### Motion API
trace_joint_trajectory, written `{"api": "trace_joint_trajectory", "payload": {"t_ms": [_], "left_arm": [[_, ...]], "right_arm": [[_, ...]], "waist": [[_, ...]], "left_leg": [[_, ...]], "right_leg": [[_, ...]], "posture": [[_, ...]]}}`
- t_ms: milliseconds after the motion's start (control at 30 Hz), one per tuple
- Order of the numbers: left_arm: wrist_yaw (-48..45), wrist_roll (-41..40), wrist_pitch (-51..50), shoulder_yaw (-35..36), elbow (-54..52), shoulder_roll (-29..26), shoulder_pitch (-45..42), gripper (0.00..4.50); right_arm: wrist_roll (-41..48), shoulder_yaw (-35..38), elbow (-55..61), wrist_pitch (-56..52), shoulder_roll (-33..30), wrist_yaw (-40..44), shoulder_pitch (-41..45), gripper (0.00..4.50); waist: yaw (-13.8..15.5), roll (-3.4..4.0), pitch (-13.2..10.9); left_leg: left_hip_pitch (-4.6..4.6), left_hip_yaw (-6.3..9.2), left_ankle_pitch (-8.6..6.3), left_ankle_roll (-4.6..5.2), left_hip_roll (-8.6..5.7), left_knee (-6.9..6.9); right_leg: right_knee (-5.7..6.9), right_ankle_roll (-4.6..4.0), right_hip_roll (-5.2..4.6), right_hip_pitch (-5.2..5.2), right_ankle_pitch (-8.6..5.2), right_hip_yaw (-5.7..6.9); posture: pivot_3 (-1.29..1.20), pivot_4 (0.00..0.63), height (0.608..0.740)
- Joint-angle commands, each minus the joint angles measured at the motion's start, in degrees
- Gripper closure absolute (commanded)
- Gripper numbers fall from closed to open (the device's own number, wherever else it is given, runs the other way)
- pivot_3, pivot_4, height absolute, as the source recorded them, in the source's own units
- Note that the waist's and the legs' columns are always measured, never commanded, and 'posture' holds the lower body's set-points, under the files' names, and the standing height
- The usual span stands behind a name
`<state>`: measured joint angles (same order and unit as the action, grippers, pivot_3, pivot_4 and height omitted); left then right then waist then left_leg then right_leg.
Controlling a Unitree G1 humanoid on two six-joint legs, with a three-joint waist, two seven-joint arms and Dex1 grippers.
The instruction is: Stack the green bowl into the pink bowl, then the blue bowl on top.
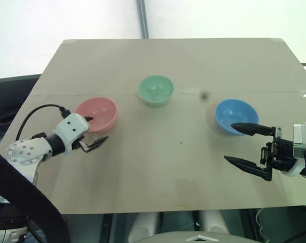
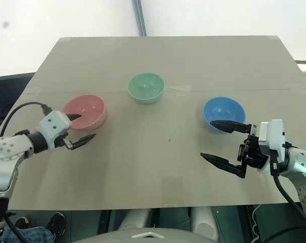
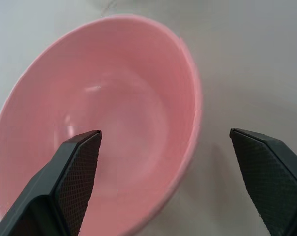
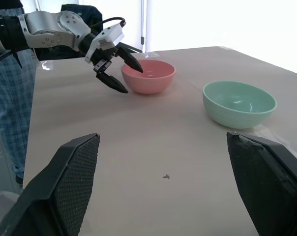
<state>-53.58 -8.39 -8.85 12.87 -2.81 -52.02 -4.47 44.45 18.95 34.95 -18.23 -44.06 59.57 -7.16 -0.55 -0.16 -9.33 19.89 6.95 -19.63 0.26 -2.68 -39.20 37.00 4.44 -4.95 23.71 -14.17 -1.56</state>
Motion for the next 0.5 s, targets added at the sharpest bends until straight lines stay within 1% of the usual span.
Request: {"api": "trace_joint_trajectory", "payload": {"t_ms": [33,133,167,233,267,500], "left_arm": [[-2.1,-1.4,-0.2,0.0,-0.2,-1.9,-2.5,1.33],[-3.3,-1.2,-0.2,-0.9,-0.4,-2.3,-3.8,2.8],[-3.8,-1.0,0.3,-1.4,-0.4,-2.5,-4.2,3.15],[-4.9,-0.9,1.0,-2.1,-0.3,-3.0,-4.9,4.16],[-5.6,-0.9,1.2,-2.6,-0.1,-3.4,-5.6,4.44],[-10.8,-1.6,1.3,-4.8,0.8,-5.7,-8.0,4.44]], "right_arm": [[0.7,1.8,1.8,0.4,-0.4,-0.4,-0.4,0.0],[0.7,2.0,2.2,0.5,-0.1,-1.1,-0.9,0.0],[0.6,2.0,2.3,0.6,0.0,-1.4,-1.0,0.0],[0.5,1.9,2.4,0.8,0.1,-1.7,-1.1,0.0],[0.4,1.9,2.3,0.9,0.1,-1.9,-1.1,0.0],[0.0,2.0,2.1,1.5,0.2,-2.4,-1.3,0.0]], "waist": [[0.0,0.0,0.0],[-0.1,0.0,0.0],[-0.1,0.0,0.0],[-0.2,0.0,0.0],[-0.1,-0.01,0.0],[-0.1,-0.01,0.0]], "left_leg": [[0.01,0.01,0.0,0.0,0.0,0.0],[0.01,0.0,0.0,0.0,0.0,0.0],[0.0,0.0,0.0,0.0,0.0,0.0],[0.0,-0.01,0.0,0.0,-0.01,0.0],[0.0,-0.01,0.0,0.0,-0.01,0.0],[0.02,0.01,0.0,0.0,-0.05,-0.01]], "right_leg": [[0.0,0.0,0.0,0.0,0.0,0.01],[0.0,0.0,0.0,0.0,0.0,0.01],[0.0,0.0,0.01,0.0,0.0,0.01],[0.0,0.0,0.01,0.0,0.0,0.0],[0.01,0.0,0.01,0.0,0.0,0.0],[0.01,0.0,0.03,0.0,0.0,0.02]], "posture": [[0.0,0.15,0.74],[0.0,0.15,0.74],[0.0,0.15,0.74],[0.0,0.15,0.74],[0.0,0.15,0.74],[0.0,0.15,0.74]]}}
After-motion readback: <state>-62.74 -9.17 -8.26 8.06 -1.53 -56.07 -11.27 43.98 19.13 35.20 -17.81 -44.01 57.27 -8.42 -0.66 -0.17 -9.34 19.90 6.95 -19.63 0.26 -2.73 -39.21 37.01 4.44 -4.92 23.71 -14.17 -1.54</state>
